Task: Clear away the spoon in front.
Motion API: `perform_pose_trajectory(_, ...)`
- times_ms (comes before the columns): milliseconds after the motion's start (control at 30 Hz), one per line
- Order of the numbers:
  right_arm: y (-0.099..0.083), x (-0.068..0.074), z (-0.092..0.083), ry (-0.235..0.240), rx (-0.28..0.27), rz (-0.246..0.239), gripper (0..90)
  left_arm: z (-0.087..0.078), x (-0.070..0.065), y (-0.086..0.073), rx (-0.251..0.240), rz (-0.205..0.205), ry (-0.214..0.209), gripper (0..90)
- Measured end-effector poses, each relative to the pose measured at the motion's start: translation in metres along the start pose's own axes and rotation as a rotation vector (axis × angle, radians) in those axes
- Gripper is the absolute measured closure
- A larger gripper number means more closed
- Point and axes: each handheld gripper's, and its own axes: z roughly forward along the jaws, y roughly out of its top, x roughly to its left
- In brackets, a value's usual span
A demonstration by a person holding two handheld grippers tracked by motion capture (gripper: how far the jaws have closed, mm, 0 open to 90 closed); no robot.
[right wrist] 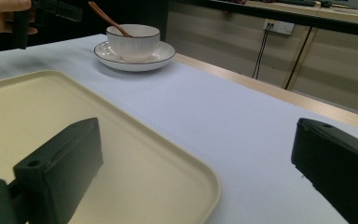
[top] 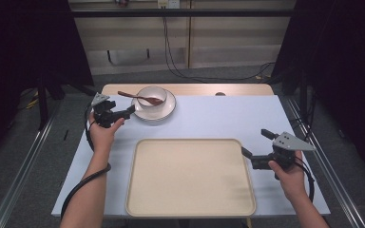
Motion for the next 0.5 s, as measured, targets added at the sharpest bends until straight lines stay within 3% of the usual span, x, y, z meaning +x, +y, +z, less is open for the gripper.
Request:
perform_pose_trajectory(367, 0.000, 0.000, -0.001, 0.003, 0.001, 0.007, 1.7, 0.020, 0.003, 0.004, -0.002, -0.012, -0.013, 9.8)
perform_pose_trajectory(500, 0.000, 0.002, 0.000, 0.008, -0.002, 0.007, 1.8, 0.026, 0.002, 0.006, 0.000, -0.014, 0.008, 15.2)
